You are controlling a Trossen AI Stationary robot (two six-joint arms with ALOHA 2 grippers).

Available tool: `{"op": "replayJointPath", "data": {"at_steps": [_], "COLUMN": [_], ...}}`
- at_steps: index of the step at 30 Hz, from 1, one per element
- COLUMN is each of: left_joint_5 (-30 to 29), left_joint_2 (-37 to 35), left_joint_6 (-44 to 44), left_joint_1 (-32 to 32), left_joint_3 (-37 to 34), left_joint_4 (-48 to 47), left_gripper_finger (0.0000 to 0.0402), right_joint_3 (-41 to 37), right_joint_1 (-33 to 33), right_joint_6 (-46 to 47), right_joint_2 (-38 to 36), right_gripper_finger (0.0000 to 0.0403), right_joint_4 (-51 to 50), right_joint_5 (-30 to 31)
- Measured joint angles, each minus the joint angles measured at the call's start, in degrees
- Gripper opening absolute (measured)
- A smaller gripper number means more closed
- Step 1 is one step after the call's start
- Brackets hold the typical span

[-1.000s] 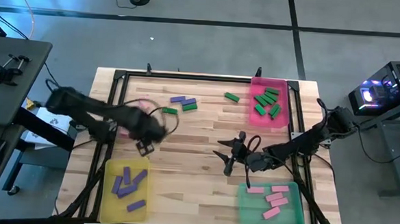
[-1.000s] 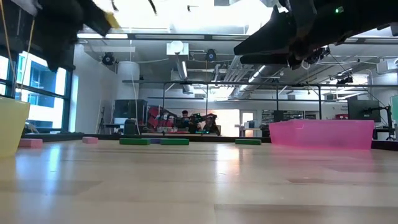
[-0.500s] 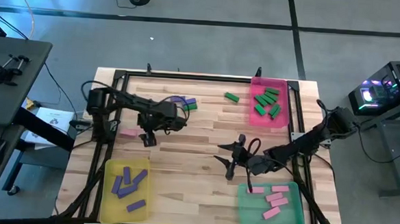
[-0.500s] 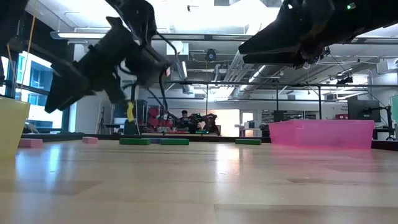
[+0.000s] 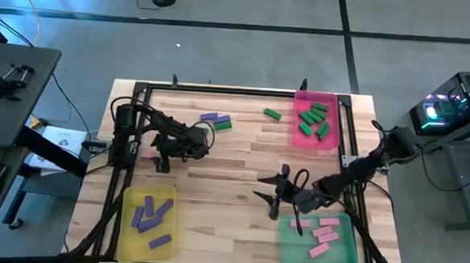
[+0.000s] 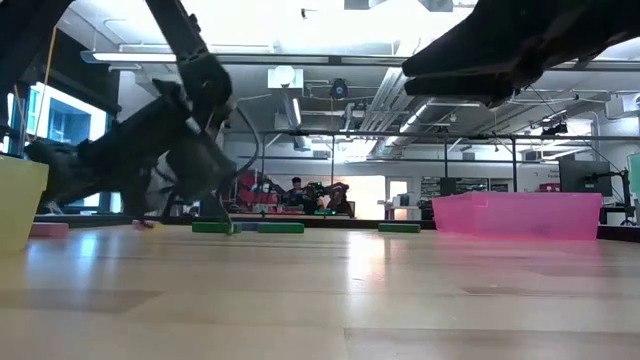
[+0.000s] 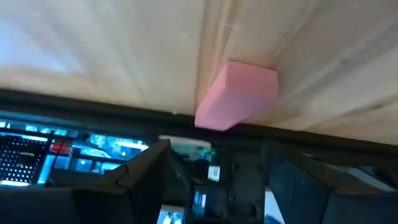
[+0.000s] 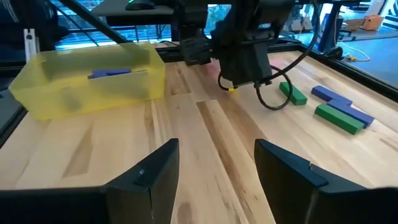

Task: Sort blocks
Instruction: Put the pink block into the green bin

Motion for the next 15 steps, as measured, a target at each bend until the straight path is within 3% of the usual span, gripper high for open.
{"op": "replayJointPath", "data": {"at_steps": [10, 15], "left_joint_5": [-2.2, -2.1], "left_joint_2": [-0.2, -0.2], "left_joint_6": [1.7, 1.6], "left_joint_1": [-1.8, -3.1], "left_joint_3": [-6.4, -6.4], "left_joint_4": [11.2, 12.2], "left_gripper_finger": [0.0232, 0.0176], "right_joint_3": [0.0, 0.0], "right_joint_1": [0.2, 0.1], "right_joint_6": [-0.1, -0.2], "right_joint_2": [0.0, 0.0], "right_gripper_finger": [0.0193, 0.0193], "right_joint_4": [0.0, 0.0], "right_joint_5": [1.4, 1.4]}}
